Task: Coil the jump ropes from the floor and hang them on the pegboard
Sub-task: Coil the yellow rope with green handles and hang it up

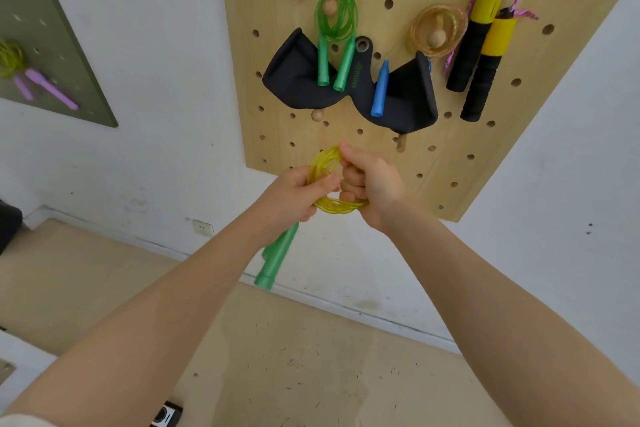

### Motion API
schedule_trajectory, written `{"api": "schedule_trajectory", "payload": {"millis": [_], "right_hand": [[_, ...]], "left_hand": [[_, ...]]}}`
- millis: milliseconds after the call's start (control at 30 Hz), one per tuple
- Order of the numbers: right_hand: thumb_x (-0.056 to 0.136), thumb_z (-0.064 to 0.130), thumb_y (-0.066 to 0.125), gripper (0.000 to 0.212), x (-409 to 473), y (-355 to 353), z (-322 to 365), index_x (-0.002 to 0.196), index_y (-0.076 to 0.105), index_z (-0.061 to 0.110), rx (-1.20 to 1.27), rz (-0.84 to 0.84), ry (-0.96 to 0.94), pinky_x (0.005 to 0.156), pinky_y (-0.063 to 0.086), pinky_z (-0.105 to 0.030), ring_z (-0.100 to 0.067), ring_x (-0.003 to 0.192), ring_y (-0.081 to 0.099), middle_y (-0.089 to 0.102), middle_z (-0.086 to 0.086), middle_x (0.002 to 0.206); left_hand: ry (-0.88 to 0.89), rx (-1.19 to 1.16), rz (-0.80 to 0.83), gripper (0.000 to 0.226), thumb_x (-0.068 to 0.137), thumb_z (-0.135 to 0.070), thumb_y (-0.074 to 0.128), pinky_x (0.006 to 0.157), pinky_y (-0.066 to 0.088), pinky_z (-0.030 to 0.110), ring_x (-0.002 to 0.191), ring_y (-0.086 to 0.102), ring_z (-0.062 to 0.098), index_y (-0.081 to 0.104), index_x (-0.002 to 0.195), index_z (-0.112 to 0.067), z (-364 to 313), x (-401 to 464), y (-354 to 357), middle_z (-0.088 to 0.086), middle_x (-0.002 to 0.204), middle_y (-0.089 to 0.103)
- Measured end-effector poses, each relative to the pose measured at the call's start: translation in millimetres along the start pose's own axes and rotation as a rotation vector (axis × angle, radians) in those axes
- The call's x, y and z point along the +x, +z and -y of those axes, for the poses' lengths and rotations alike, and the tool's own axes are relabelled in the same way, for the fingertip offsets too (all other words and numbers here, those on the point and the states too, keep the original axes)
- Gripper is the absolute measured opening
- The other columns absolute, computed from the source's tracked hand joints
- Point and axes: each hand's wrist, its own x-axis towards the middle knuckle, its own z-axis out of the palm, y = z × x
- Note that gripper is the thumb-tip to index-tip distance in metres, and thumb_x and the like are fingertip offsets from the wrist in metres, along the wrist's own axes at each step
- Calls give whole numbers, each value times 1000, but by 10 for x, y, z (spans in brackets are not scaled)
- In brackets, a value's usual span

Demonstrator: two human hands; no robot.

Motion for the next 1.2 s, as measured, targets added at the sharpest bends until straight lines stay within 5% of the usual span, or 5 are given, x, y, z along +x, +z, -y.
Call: {"api": "schedule_trajectory", "payload": {"millis": [233,433,667,967,1200], "right_hand": [[94,19,51,33,-10,-58,99,63,42,14,-35,30,-7,39,23,-20,-8,38,19,22,6,44],[94,18,52,34,3,-31,43,62,42,14,23,15,21,36,25,-19,-7,37,19,22,7,43],[92,18,56,24,66,6,85,70,52,11,-272,40,-99,44,33,-21,-7,39,28,31,4,47],[90,15,59,6,125,-107,162,93,60,10,-287,72,-125,65,53,-26,-8,58,52,52,3,64],[90,-1,54,29,297,313,49,118,52,6,-246,236,-114,91,52,-38,-14,83,59,60,-1,87]], "left_hand": [[54,-148,95,27,96,-30,45,48,32,14,47,36,6,62,98,-10,-44,-53,0,0,72,46],[98,70,6,32,99,-28,37,45,23,12,42,25,4,49,77,-9,26,-67,-16,-13,47,32],[6,-60,52,22,88,-30,54,84,44,33,82,57,15,64,97,-12,-97,92,-124,-2,81,63],[136,76,-234,23,98,-29,43,68,47,27,63,57,12,56,82,-20,-178,182,-123,0,68,54],[184,139,-552,23,97,-31,43,66,49,39,72,57,23,56,81,-21,-50,222,-497,-3,68,55]]}}
